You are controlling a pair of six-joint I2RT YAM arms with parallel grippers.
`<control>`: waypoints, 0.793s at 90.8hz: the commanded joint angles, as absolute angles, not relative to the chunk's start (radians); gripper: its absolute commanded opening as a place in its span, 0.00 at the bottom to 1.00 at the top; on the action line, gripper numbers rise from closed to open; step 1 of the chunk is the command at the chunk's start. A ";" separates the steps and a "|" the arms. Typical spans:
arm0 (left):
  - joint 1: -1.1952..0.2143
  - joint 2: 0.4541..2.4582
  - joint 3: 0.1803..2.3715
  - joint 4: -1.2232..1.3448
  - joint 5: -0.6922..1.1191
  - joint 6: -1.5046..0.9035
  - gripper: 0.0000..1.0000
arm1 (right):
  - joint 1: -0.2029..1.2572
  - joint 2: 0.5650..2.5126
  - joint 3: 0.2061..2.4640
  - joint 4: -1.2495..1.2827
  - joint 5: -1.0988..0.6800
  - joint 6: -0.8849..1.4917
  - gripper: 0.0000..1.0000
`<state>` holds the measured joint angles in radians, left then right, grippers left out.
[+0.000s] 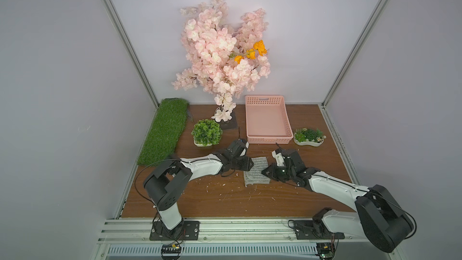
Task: Fold the square dishcloth
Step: Smooth out the cleaning item at the center of the board.
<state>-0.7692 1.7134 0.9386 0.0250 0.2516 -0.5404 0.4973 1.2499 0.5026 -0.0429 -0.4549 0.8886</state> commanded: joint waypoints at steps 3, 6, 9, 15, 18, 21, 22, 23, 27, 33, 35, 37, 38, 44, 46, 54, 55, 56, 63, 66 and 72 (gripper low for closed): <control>-0.784 1.674 0.949 0.003 0.291 -0.487 0.42 | 0.491 1.243 0.523 -0.001 -0.462 0.896 0.10; -0.784 1.672 0.939 0.012 0.310 -0.479 0.40 | 0.490 1.256 0.523 0.014 -0.462 0.900 0.10; -0.784 1.674 0.927 0.027 0.330 -0.477 0.39 | 0.487 1.273 0.523 0.037 -0.462 0.904 0.10; -0.784 1.674 0.899 0.060 0.369 -0.469 0.36 | 0.484 1.316 0.527 0.083 -0.468 0.908 0.09; -0.785 1.674 0.886 0.078 0.388 -0.462 0.36 | 0.483 1.338 0.528 0.111 -0.471 0.911 0.09; -0.784 1.673 0.871 0.092 0.404 -0.455 0.36 | 0.484 1.357 0.529 0.140 -0.476 0.916 0.09; -0.785 1.673 0.867 0.095 0.408 -0.452 0.36 | 0.484 1.366 0.530 0.150 -0.477 0.917 0.09; -0.784 1.673 0.864 0.099 0.413 -0.449 0.36 | 0.484 1.375 0.530 0.161 -0.479 0.918 0.09; -0.786 1.673 0.851 0.111 0.431 -0.433 0.35 | 0.484 1.399 0.535 0.196 -0.486 0.924 0.09; -0.786 1.678 0.836 0.115 0.448 -0.407 0.35 | 0.485 1.442 0.546 0.247 -0.497 0.930 0.09; -0.785 1.683 0.831 0.115 0.451 -0.399 0.35 | 0.484 1.460 0.549 0.260 -0.499 0.933 0.09; -0.786 1.688 0.826 0.115 0.456 -0.393 0.35 | 0.484 1.475 0.552 0.273 -0.502 0.936 0.09; -0.786 1.689 0.823 0.114 0.457 -0.390 0.34 | 0.483 1.481 0.555 0.279 -0.502 0.937 0.08; -0.786 1.703 0.810 0.116 0.454 -0.382 0.34 | 0.483 1.515 0.569 0.298 -0.506 0.936 0.08; -0.787 1.708 0.807 0.117 0.451 -0.380 0.33 | 0.483 1.524 0.575 0.301 -0.505 0.934 0.08; -0.785 1.722 0.796 0.116 0.431 -0.377 0.33 | 0.479 1.557 0.590 0.304 -0.501 0.924 0.08; -0.785 1.723 0.795 0.115 0.428 -0.376 0.33 | 0.478 1.560 0.590 0.305 -0.500 0.923 0.08; -0.785 1.724 0.795 0.115 0.426 -0.375 0.32 | 0.477 1.563 0.591 0.307 -0.499 0.922 0.08; -0.786 1.735 0.794 0.107 0.410 -0.373 0.32 | 0.461 1.583 0.589 0.322 -0.497 0.919 0.08; -0.785 1.739 0.795 0.105 0.405 -0.372 0.32 | 0.454 1.595 0.587 0.330 -0.497 0.919 0.08; -0.786 1.746 0.797 0.103 0.402 -0.371 0.31 | 0.439 1.616 0.581 0.354 -0.500 0.917 0.07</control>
